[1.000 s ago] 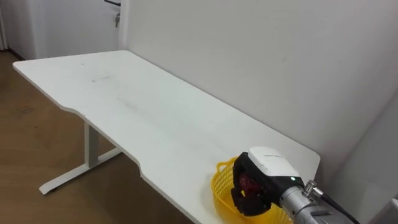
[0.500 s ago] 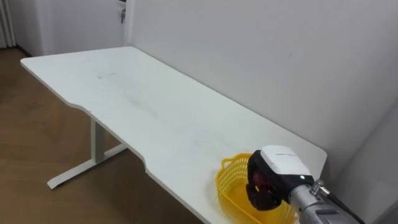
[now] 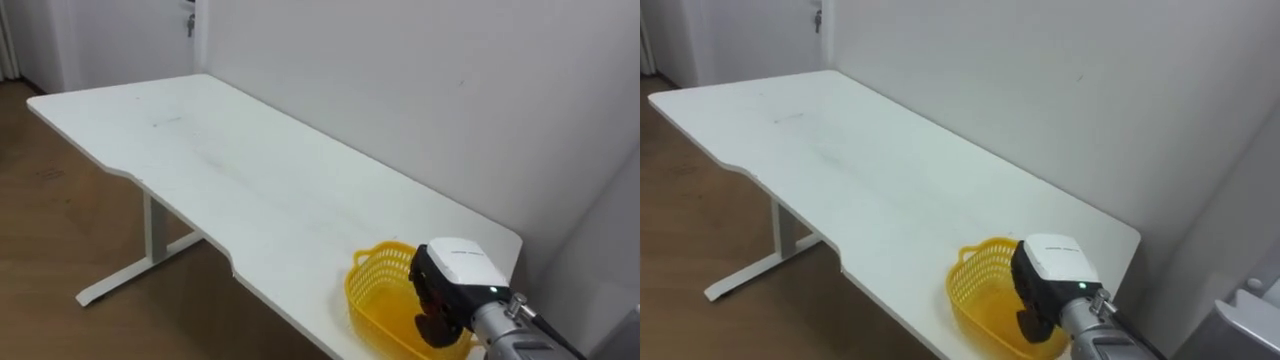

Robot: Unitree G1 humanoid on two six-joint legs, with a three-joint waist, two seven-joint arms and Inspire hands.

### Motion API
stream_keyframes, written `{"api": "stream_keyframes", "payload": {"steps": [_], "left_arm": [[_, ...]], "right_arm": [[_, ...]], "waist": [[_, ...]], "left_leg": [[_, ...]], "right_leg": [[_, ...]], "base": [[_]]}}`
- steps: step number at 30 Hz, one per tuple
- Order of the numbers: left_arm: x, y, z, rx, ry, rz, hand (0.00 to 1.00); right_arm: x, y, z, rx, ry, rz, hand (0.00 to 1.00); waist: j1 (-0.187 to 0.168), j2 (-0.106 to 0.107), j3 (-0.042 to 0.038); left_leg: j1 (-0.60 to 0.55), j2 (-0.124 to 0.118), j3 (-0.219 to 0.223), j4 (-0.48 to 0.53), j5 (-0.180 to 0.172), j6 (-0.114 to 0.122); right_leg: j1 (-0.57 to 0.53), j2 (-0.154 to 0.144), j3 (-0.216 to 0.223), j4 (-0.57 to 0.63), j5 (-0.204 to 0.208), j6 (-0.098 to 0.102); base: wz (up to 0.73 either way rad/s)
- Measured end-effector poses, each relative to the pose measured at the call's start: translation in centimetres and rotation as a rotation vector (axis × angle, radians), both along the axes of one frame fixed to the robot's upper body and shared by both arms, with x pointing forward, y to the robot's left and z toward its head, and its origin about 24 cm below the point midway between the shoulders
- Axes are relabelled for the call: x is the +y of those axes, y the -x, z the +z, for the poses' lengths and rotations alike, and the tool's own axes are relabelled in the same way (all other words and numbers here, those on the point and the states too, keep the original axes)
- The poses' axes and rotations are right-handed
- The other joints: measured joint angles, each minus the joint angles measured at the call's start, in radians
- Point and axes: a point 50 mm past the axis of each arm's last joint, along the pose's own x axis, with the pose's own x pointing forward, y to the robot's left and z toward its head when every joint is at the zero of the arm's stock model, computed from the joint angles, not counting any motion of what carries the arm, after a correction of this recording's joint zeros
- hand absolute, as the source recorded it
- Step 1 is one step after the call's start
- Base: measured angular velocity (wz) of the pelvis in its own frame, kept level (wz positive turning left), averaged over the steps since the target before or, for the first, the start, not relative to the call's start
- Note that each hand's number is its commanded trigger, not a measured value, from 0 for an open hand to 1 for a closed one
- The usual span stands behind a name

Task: Retrieve from the upper fridge

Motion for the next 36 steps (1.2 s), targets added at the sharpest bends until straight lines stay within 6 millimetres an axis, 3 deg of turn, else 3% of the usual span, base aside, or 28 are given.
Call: {"api": "stream_keyframes", "payload": {"steps": [36], "left_arm": [[-0.34,0.11,-0.13,0.005,0.012,-0.004,0.00]], "right_arm": [[0.11,0.00,0.16,-0.017,-0.011,0.014,0.00]], "waist": [[-0.003,0.011,-0.0036]], "left_leg": [[0.031,-0.003,0.005,-0.017,0.002,0.002]], "right_leg": [[0.019,-0.006,0.003,0.001,0.000,0.000]], "base": [[0.00]]}}
